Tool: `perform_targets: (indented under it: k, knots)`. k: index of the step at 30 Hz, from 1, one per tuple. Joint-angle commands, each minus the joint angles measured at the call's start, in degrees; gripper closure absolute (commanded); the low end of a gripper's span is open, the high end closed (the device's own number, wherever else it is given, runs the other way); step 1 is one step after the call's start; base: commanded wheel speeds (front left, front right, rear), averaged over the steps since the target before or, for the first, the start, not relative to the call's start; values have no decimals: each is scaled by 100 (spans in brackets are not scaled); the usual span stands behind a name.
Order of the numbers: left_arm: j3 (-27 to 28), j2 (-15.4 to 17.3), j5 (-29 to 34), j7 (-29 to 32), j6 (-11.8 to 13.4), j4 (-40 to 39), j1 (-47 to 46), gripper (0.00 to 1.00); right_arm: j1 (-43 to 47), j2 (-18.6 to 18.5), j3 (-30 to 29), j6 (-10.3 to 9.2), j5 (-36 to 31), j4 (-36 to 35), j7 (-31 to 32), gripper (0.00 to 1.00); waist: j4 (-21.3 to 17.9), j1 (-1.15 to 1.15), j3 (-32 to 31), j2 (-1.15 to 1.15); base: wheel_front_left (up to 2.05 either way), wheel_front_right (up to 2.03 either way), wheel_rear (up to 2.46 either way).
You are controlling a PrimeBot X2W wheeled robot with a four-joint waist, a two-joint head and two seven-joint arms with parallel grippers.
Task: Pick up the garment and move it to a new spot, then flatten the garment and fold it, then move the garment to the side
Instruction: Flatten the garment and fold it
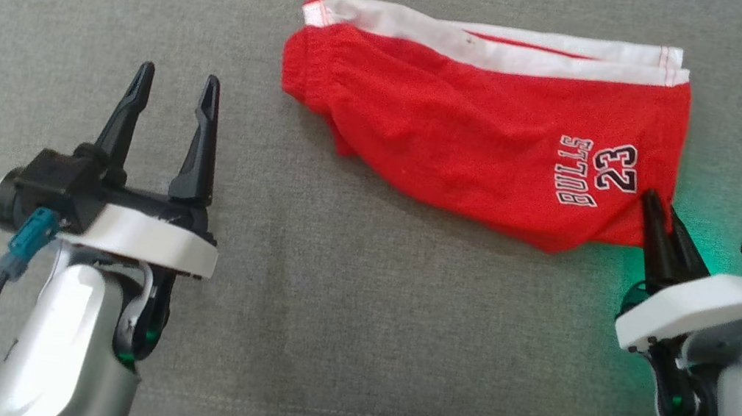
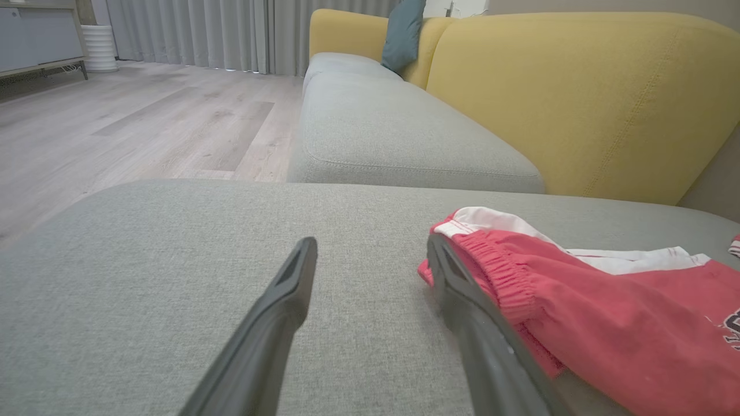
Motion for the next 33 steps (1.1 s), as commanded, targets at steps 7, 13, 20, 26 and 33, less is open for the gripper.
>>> perform_targets:
  k: [7,13,20,26,33]
  knots:
    - [94,35,65,-29,-29,-72,69,0,106,-2,-259,-4,87,-100,-156,100,-33,0,-184,0,0,0,0]
    - [9,30,29,-29,-26,-5,89,0,-226,-84,-7,-4,13,-355,119,100,27,0,-316,0,0,0,0]
    - [-84,26,-31,-29,-3,53,152,0,-978,-62,1076,-4,-65,-966,780,100,177,0,-556,0,0,0,0]
    - [-183,23,-112,-29,53,47,200,0,-1403,135,2242,-4,371,-582,865,100,391,0,-631,0,0,0,0]
    - [-284,21,-178,-29,100,45,223,0,-1453,196,3144,-4,1084,364,525,100,593,0,-573,0,0,0,0]
